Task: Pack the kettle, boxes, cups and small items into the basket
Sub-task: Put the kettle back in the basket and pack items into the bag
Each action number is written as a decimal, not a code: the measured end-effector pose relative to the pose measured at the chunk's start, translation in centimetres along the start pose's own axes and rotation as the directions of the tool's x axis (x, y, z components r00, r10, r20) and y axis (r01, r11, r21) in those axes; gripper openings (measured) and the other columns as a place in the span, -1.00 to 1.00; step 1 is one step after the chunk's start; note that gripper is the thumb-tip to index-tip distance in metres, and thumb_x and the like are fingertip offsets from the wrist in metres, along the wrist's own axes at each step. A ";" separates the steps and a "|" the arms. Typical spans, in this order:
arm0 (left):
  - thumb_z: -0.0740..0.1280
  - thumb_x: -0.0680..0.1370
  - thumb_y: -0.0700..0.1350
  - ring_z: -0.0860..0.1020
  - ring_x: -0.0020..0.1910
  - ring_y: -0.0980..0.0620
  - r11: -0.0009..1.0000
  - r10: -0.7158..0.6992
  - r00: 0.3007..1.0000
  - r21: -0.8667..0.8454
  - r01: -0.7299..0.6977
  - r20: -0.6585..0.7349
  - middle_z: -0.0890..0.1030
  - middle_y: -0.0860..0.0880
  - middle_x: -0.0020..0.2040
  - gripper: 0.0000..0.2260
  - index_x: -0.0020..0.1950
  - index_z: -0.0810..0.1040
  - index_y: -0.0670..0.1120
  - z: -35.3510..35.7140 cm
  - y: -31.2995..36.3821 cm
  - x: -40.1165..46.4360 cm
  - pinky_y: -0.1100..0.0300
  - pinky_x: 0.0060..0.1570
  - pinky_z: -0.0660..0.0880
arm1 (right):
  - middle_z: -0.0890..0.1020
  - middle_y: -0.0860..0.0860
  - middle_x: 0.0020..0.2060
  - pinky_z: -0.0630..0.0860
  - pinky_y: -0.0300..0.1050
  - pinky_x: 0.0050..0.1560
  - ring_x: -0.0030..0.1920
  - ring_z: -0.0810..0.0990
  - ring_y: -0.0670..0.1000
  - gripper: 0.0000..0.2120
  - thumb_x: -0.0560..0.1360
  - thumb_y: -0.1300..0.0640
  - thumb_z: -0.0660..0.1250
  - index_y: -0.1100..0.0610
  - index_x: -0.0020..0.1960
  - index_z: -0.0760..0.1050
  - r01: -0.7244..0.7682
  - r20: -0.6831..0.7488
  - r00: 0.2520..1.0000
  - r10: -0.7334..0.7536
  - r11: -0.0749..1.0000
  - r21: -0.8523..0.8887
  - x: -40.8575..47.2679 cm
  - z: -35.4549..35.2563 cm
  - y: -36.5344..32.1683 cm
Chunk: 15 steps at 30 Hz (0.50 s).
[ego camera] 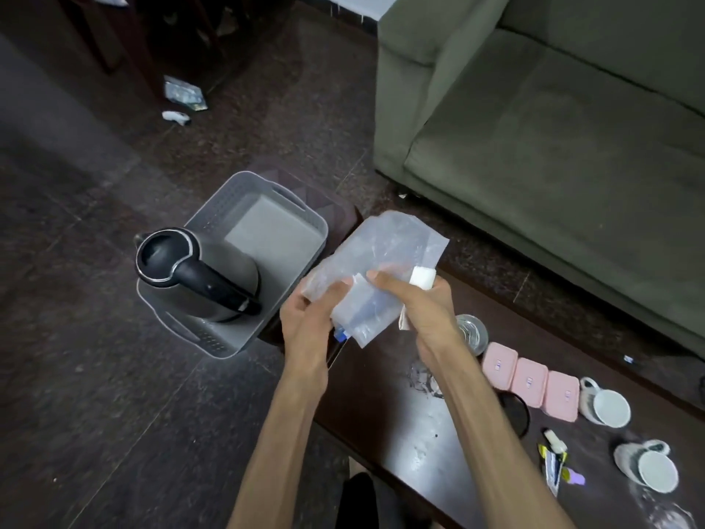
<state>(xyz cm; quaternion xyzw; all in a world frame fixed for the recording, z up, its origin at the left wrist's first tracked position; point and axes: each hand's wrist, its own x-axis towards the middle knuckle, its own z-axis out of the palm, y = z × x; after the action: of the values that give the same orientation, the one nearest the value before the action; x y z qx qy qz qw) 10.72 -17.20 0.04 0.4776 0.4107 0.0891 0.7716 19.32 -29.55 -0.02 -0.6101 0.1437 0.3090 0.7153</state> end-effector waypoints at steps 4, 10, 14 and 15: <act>0.47 0.49 -0.23 0.70 -0.09 -0.14 0.987 -0.063 0.995 -0.151 0.050 -0.079 0.75 -0.16 -0.02 -0.84 0.05 0.73 -0.13 -0.4 -0.5 1.3 0.08 -0.22 0.59 | 0.68 0.05 -0.19 0.47 -0.18 -0.37 -0.30 0.62 -0.06 -0.61 0.34 -0.04 0.61 0.20 0.02 0.72 -0.066 -0.130 0.988 0.078 0.994 0.091 0.5 -0.7 0.1; 0.46 0.48 -0.18 0.71 0.10 -0.19 0.996 -0.090 0.994 -0.027 0.089 -0.058 0.76 -0.09 0.06 -0.77 0.13 0.70 -0.04 1.4 -2.5 0.8 -0.04 -0.07 0.61 | 0.56 0.15 -0.29 0.09 -0.21 -0.49 -0.47 0.36 0.01 -0.49 0.45 -0.19 0.24 0.26 0.01 0.59 -0.096 -0.168 0.972 0.163 0.933 0.347 -1.3 -7.9 0.0; 0.47 0.46 -0.20 0.69 0.10 -0.06 0.997 -0.071 0.997 0.013 0.071 -0.004 0.71 -0.15 0.20 -0.57 0.32 0.60 0.03 3.8 -4.0 -0.3 0.02 0.05 0.58 | 0.47 0.17 -0.31 -0.01 -0.13 -0.41 -0.44 0.26 0.05 -0.40 0.48 -0.19 0.09 0.33 0.04 0.56 -0.067 -0.203 0.968 0.147 0.932 0.357 -3.5 -13.3 0.2; 0.48 0.43 -0.17 0.69 0.09 -0.03 0.997 -0.075 0.997 0.017 0.075 0.010 0.71 -0.13 0.19 -0.49 0.38 0.56 0.05 4.2 -4.3 -0.5 0.06 0.07 0.60 | 0.46 0.17 -0.30 -0.01 -0.13 -0.40 -0.43 0.25 0.05 -0.38 0.48 -0.21 0.09 0.34 0.05 0.56 -0.066 -0.213 0.966 0.148 0.934 0.352 -4.1 -14.7 0.2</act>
<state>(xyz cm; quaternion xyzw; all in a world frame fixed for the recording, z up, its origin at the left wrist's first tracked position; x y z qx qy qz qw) 12.30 -22.59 -2.31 0.4687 0.4248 0.0541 0.7726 18.54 -44.79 -0.97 -0.5000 0.3123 0.2433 0.7703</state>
